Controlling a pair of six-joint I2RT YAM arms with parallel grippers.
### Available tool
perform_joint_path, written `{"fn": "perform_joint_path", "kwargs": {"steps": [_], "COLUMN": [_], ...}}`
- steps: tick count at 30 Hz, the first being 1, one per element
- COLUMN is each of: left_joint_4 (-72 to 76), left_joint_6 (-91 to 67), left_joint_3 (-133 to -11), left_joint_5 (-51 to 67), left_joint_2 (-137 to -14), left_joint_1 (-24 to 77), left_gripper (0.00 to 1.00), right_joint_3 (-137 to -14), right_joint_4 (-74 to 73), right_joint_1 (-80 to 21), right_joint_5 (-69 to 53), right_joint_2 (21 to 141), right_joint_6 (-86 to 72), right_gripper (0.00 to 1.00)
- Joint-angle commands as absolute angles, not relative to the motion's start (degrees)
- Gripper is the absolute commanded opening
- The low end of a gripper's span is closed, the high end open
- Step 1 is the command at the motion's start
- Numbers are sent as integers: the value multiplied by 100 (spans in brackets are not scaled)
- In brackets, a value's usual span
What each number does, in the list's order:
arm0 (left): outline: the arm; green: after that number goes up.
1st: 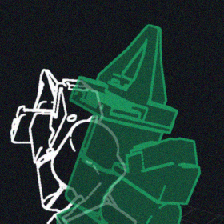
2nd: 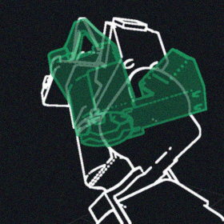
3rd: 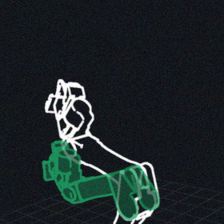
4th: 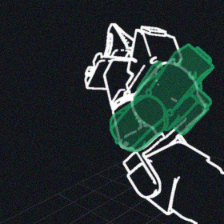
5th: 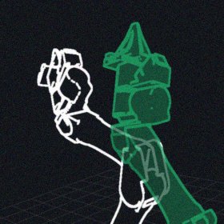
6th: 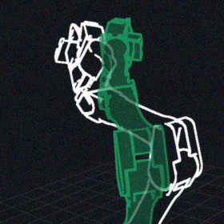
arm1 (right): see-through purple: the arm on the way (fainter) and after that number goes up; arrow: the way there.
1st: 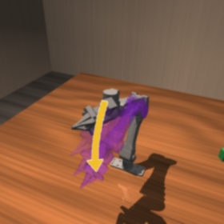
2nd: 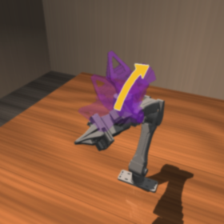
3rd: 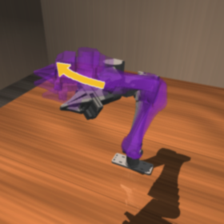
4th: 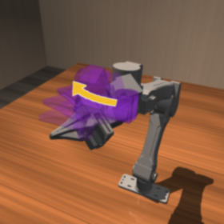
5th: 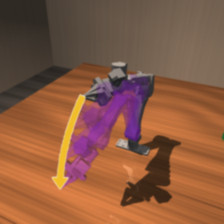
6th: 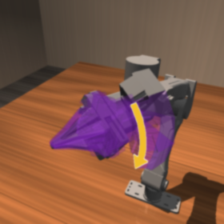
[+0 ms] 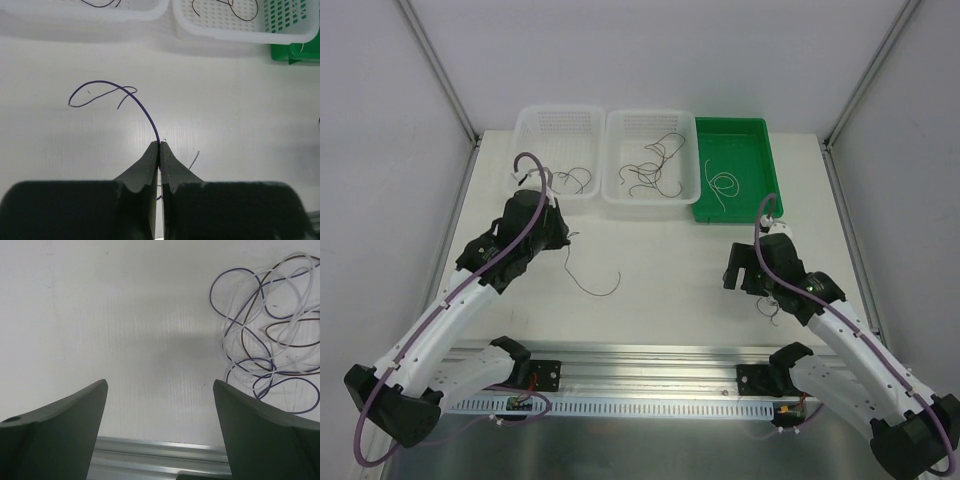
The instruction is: Untangle the cables
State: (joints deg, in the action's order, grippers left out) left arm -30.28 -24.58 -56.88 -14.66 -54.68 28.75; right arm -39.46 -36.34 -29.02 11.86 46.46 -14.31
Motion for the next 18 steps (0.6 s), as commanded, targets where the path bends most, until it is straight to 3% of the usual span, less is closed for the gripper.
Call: {"fn": "perform_joint_path", "kwargs": {"steps": [1,6,18], "left_joint_4": [-3094,-3173,-3164], "left_joint_6": [-2136,-1811,-739], "left_joint_3": [-6309,-7196,-10756], "left_joint_5": [-1002,-1002,-1995], "left_joint_2": [-5484,-6071,-8408], "left_joint_1": [2821,2821,2286], "left_gripper": [0,0,0], "right_joint_3": [-3946,-3955,-3841], "right_joint_4": [-3550,-3647,-3902], "right_joint_1": [-2900,-2909,-2927], "right_joint_5": [783,651,325], "right_joint_2": [4439,4062,3244], "right_joint_6": [-1196,-1107,-1098], "right_gripper": [96,100,100]}}
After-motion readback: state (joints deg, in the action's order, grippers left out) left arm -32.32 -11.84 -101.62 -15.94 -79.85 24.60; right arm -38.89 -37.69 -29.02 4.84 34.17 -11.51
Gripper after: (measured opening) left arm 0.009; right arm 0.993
